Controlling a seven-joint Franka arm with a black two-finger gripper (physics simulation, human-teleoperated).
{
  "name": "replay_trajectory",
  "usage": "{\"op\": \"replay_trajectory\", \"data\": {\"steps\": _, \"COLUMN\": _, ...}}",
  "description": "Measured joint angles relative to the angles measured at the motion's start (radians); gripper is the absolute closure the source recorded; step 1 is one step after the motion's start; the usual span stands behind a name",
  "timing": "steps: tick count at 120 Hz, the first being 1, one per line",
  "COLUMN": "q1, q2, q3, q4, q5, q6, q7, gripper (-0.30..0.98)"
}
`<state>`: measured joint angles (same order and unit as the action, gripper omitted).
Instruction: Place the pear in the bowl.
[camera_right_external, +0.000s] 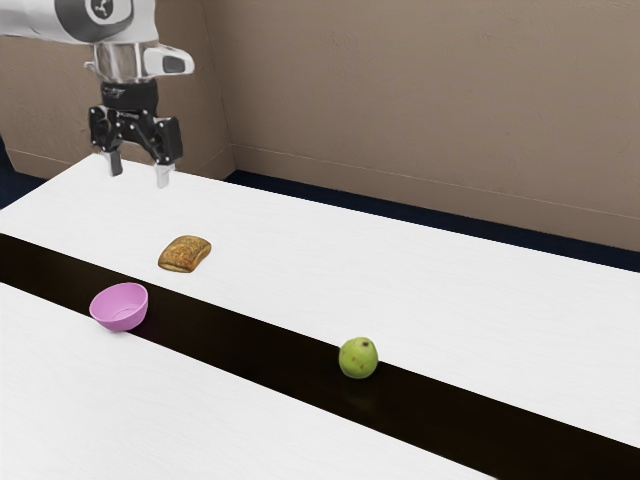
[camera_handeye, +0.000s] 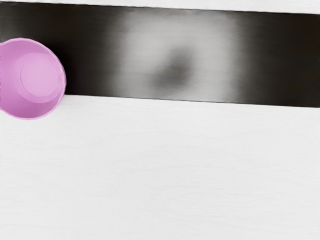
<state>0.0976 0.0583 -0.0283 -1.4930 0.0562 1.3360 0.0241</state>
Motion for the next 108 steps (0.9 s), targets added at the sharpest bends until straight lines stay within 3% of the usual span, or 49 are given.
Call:
{"op": "replay_trajectory", "data": {"steps": 30, "q1": -0.053, "q2": -0.02, "q3": 0.026, "q4": -0.029, "q5": -0.015, "q6": 0.117, "q7": 0.008, "gripper": 0.0}}
{"op": "replay_trajectory", "data": {"steps": 55, "q1": -0.046, "q2": -0.312, "q3": 0.007, "q4": -0.57, "q5": -0.036, "q6": 0.346, "q7": 0.012, "gripper": 0.0}}
{"op": "replay_trajectory", "data": {"steps": 66, "q1": -0.047, "q2": -0.374, "q3": -0.022, "q4": -0.754, "q5": -0.047, "q6": 0.477, "q7": 0.013, "gripper": 0.0}}
{"op": "replay_trajectory", "data": {"steps": 94, "q1": -0.047, "q2": -0.379, "q3": -0.095, "q4": -0.931, "q5": -0.072, "q6": 0.774, "q7": 0.015, "gripper": 0.0}}
{"op": "replay_trajectory", "data": {"steps": 108, "q1": -0.047, "q2": -0.38, "q3": -0.181, "q4": -1.019, "q5": -0.152, "q6": 0.967, "q7": 0.016, "gripper": 0.0}}
